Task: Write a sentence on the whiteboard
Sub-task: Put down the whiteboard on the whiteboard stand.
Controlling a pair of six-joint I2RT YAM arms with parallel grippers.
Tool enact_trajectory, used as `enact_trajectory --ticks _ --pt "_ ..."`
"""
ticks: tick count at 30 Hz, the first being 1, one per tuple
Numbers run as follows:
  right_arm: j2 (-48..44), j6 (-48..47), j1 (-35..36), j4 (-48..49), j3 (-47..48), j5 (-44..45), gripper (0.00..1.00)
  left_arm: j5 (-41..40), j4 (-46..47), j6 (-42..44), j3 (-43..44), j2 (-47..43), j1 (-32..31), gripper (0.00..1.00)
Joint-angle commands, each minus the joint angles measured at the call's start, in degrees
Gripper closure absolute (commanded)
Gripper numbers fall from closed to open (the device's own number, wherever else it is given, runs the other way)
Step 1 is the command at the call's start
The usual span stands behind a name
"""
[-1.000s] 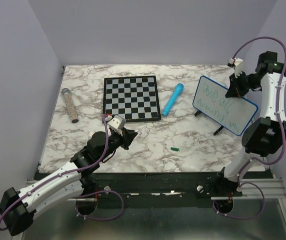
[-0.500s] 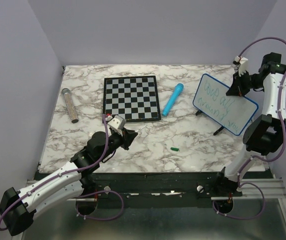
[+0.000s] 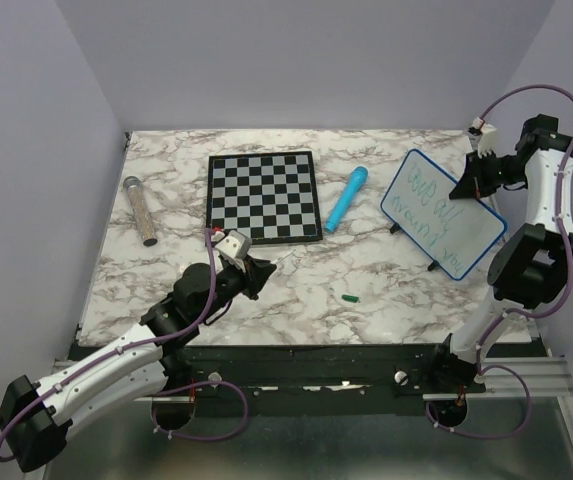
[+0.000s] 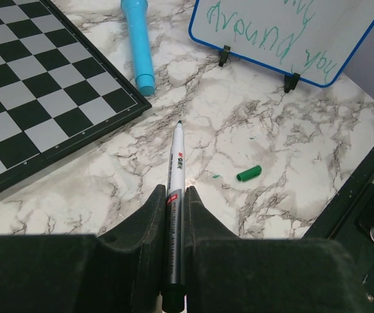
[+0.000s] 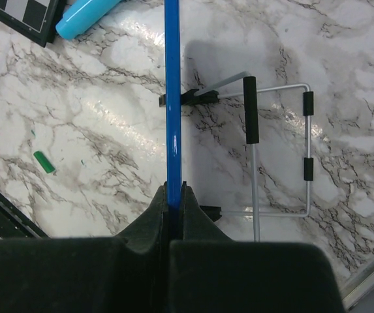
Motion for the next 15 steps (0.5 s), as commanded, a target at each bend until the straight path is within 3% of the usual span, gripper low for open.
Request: enact_trajectory --ticks 1,7,11,15 --pt "-1.27 2.87 -0.32 -5.3 -4.23 2.85 0.99 1.25 1.73 0.41 -0.49 -0.91 0.22 1.0" --pt "-0.04 1.83 -1.46 -3.27 -5.99 3.21 0.93 1.51 1.73 0.32 -0.49 -1.17 0.22 1.0" --pt "0.75 0.68 -1.99 -2.91 -6.17 3.13 0.78 1.69 1.73 0.06 -0.49 -1.08 0.22 1.0" --pt "1.28 0.33 -2.43 -2.21 -5.99 3.39 0.69 1.86 1.73 -0.12 -0.49 -1.08 0.22 1.0"
